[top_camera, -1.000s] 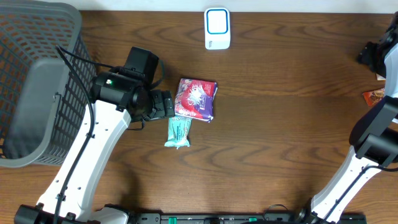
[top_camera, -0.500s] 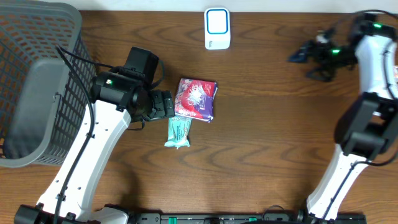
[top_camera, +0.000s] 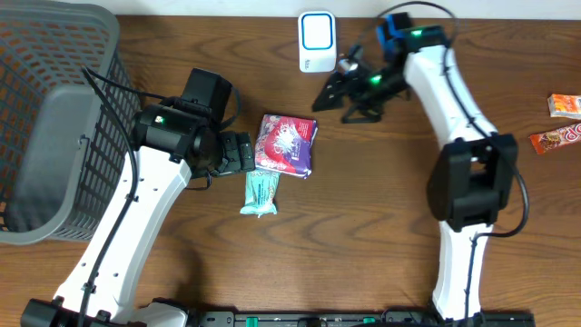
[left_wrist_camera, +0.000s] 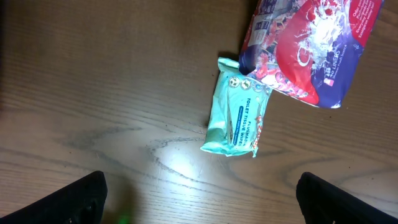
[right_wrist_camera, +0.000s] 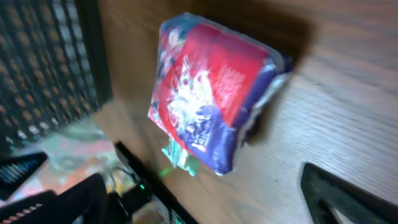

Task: Scan the item barcode
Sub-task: 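Move the right gripper to the red-purple bag and grasp it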

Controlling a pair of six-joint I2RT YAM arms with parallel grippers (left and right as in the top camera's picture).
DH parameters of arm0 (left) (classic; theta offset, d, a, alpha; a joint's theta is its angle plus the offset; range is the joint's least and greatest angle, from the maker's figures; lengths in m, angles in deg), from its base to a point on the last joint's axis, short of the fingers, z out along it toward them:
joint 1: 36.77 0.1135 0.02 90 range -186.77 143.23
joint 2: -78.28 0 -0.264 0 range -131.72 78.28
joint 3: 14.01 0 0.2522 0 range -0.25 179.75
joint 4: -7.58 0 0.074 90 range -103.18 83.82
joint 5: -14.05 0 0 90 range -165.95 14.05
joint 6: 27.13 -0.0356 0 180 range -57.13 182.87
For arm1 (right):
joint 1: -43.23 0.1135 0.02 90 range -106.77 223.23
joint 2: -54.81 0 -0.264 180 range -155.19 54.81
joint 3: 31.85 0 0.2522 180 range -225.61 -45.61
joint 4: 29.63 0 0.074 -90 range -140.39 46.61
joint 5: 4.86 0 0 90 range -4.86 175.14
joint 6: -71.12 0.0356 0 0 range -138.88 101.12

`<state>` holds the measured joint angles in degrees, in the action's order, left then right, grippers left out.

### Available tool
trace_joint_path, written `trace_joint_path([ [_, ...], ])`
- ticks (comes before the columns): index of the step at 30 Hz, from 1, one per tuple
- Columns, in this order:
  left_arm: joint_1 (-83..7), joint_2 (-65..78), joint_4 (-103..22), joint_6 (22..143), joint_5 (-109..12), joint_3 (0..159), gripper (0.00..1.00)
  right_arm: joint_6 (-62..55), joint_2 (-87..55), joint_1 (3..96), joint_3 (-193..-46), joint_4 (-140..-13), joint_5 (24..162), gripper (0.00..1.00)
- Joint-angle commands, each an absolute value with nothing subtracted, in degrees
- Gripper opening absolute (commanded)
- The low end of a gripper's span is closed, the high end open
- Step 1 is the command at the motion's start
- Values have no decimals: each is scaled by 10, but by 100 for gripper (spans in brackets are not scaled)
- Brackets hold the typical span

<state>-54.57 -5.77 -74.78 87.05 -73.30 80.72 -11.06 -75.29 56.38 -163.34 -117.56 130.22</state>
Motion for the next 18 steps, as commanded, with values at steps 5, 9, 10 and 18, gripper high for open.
trace_joint_path([
  [5,-547,-59,-750,867,-738,804,98,2,-757,632,-1614,-1156,1168,67],
  [9,-547,-59,-750,867,-738,804,98,45,-757,643,-1579,-1124,1155,64],
  [10,-547,-59,-750,867,-738,804,98,58,-757,646,-1562,-1107,1159,63],
  [18,-547,-59,-750,867,-738,804,98,59,-757,661,-1430,-931,1258,66],
])
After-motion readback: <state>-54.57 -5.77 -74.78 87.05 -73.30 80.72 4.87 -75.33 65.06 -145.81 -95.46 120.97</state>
